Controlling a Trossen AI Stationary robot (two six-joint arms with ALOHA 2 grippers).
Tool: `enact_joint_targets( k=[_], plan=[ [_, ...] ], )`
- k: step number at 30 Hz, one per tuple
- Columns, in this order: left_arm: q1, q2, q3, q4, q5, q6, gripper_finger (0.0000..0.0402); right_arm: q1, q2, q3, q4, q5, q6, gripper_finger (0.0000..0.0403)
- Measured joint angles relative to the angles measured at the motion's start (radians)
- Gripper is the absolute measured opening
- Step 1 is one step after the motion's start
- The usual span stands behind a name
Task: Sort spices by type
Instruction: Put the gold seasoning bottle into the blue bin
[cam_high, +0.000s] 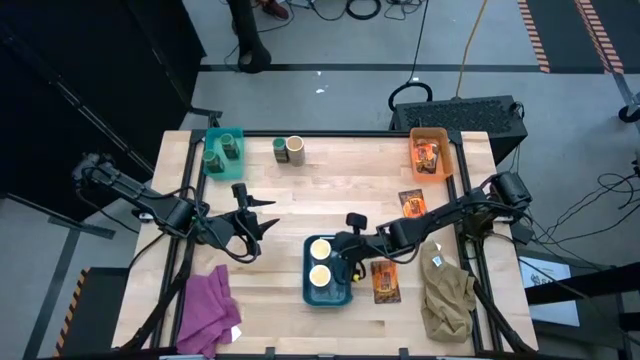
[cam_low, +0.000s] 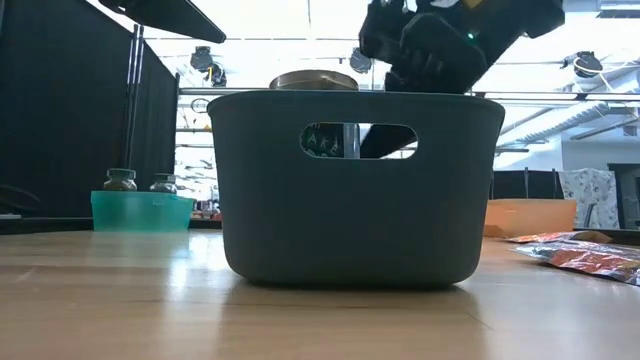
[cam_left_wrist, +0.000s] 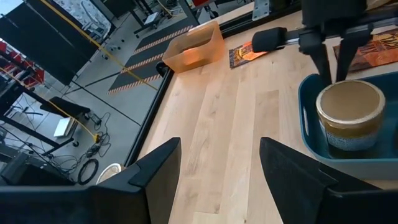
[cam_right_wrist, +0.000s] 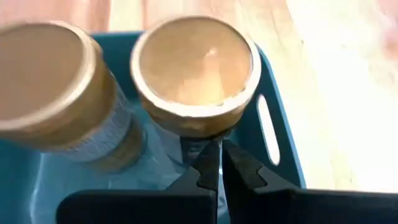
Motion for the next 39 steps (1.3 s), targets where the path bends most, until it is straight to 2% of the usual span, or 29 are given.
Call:
enact_joint_targets(
  k=[9, 14, 16, 22, 33, 39],
  plan=[
    [0.0, 0.0, 0.0, 0.0, 0.0, -0.002, 0.0223, -0.006, 0.0, 0.0, 0.001, -0.002, -0.036, 0.0],
    [0.0, 0.0, 0.0, 0.0, 0.0, -0.002, 0.0223, 0.007, -0.011, 0.0, -0.086, -0.013, 0.046, 0.0],
    [0.0, 0.0, 0.0, 0.0, 0.001, -0.002, 0.0223, 0.022, -0.014, 0.0, -0.096, -0.054, 0.065, 0.0],
    [0.0, 0.0, 0.0, 0.0, 0.002, -0.011, 0.0223, 0.071, -0.014, 0.0, -0.002, -0.158, 0.099, 0.0],
    [0.0, 0.0, 0.0, -0.001, 0.005, -0.027, 0.0223, 0.095, 0.002, 0.0, 0.162, -0.153, 0.071, 0.0],
    [0.0, 0.0, 0.0, -0.004, 0.005, -0.027, 0.0223, 0.093, 0.006, 0.0, 0.122, -0.155, 0.062, 0.0]
  ],
)
